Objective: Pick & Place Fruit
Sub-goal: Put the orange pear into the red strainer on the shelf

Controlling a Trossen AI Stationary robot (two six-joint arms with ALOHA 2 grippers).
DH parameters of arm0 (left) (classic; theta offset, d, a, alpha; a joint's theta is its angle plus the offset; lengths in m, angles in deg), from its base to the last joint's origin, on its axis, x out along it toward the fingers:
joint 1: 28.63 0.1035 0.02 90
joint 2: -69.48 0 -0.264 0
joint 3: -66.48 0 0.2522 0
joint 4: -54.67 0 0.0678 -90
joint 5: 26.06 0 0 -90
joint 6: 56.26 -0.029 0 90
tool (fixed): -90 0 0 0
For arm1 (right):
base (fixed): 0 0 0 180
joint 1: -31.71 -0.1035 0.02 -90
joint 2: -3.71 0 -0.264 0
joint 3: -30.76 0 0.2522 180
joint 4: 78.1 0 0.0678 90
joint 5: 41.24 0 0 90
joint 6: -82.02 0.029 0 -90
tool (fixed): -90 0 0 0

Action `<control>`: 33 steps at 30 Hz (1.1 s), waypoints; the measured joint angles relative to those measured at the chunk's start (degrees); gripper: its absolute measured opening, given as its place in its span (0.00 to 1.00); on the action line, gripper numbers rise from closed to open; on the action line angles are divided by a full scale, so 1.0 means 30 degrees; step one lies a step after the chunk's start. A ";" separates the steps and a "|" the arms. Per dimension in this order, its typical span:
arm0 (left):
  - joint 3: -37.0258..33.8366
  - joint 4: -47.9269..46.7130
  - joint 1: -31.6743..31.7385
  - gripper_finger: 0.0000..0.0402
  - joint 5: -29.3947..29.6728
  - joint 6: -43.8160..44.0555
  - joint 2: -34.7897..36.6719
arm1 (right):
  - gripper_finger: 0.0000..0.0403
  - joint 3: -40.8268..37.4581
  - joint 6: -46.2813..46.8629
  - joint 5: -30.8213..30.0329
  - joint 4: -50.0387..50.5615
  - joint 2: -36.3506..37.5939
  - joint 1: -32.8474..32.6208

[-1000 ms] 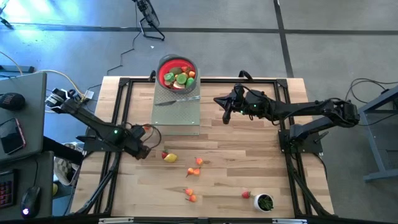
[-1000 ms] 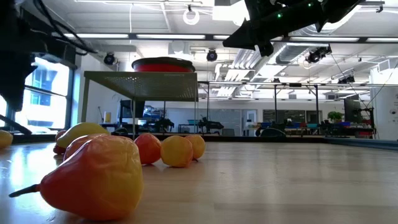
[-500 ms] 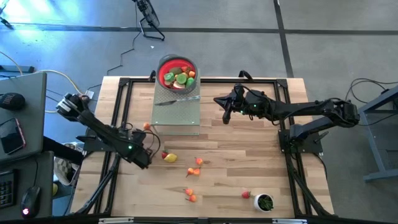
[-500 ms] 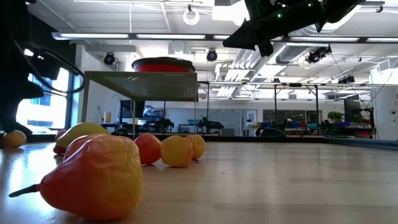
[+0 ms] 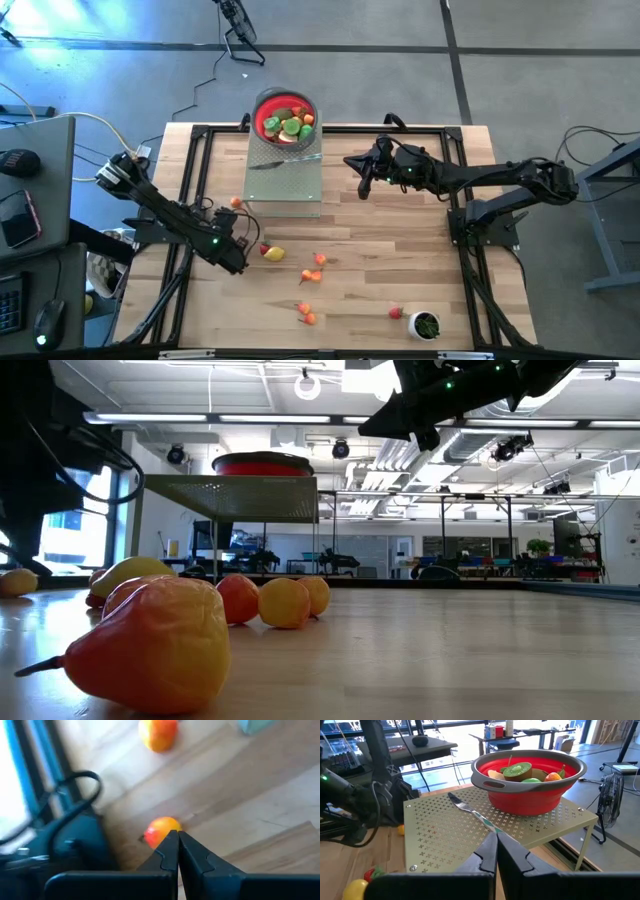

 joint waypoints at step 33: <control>-0.0153 0.2754 -0.0011 0.00 -0.1009 -0.1071 -0.4260 | 0.01 0.0000 0.0008 0.0226 0.0123 -0.0007 0.0000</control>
